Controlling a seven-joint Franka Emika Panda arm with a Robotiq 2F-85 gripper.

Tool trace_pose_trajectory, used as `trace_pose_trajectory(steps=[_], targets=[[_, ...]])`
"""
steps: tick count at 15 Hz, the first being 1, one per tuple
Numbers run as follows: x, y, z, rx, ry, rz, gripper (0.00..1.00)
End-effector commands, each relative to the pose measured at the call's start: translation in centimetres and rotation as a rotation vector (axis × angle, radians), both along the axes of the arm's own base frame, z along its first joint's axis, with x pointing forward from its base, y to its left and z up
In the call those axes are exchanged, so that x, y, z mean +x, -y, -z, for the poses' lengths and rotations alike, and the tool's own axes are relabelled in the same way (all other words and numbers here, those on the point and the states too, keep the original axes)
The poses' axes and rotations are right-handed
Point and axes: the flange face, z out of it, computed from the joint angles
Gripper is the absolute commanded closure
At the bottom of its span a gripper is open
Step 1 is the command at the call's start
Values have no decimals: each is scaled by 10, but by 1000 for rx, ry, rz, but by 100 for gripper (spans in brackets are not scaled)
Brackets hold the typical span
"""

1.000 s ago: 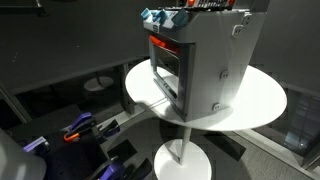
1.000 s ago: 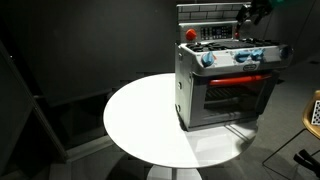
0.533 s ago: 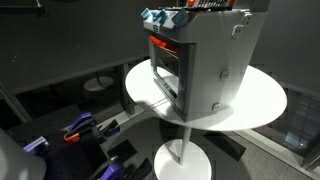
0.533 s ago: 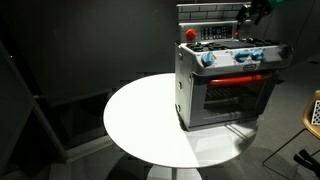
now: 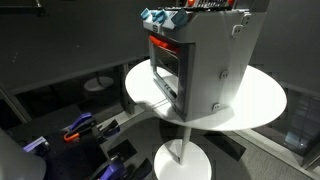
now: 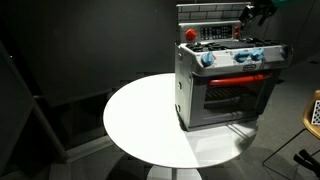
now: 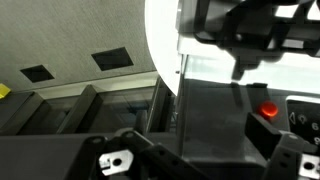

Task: Press the top switch on the stove

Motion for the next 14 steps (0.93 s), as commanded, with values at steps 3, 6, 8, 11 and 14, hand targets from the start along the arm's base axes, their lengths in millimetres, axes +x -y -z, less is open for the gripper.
trace_pose_trajectory(steps=[3, 6, 8, 11, 14], targets=[[-29, 1, -18, 109, -96, 21, 0], [-49, 3, -33, 175, -158, 35, 0], [-67, 6, -43, 213, -213, 48, 0], [-92, 12, -54, 262, -293, 73, 0], [-120, 20, -63, 294, -368, 62, 0]])
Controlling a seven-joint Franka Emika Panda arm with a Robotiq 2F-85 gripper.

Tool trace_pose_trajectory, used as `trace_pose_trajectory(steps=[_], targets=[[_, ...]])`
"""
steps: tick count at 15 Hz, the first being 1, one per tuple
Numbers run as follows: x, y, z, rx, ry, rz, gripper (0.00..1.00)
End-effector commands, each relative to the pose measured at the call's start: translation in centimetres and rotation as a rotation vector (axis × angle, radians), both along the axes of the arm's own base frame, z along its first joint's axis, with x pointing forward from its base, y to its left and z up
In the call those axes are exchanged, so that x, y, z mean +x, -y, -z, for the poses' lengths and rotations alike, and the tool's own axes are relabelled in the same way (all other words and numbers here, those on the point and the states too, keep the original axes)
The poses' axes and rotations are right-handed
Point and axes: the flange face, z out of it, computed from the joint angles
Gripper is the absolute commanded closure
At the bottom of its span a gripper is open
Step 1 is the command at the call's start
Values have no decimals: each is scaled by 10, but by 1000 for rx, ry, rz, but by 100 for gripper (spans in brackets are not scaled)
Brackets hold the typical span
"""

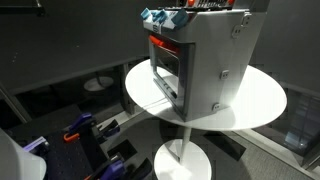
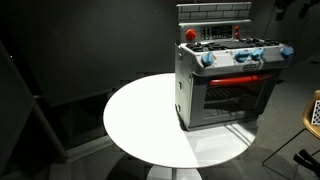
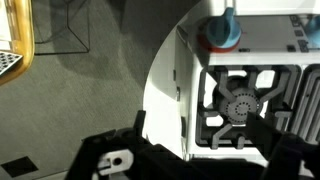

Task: Press the top switch on the stove

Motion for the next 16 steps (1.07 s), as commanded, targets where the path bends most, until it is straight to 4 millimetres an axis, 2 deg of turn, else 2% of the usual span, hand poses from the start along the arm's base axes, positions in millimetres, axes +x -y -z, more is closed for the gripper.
trace_pose_trajectory(steps=[1, 6, 10, 12, 13, 16], targets=[[-37, 9, -12, 64, -66, -46, 0], [-81, 11, -18, 116, -177, -194, 0], [-107, 10, -15, 143, -244, -267, 0], [-114, 11, -12, 146, -261, -274, 0], [-102, 9, -11, 140, -254, -251, 0], [-102, 9, -9, 142, -258, -251, 0]])
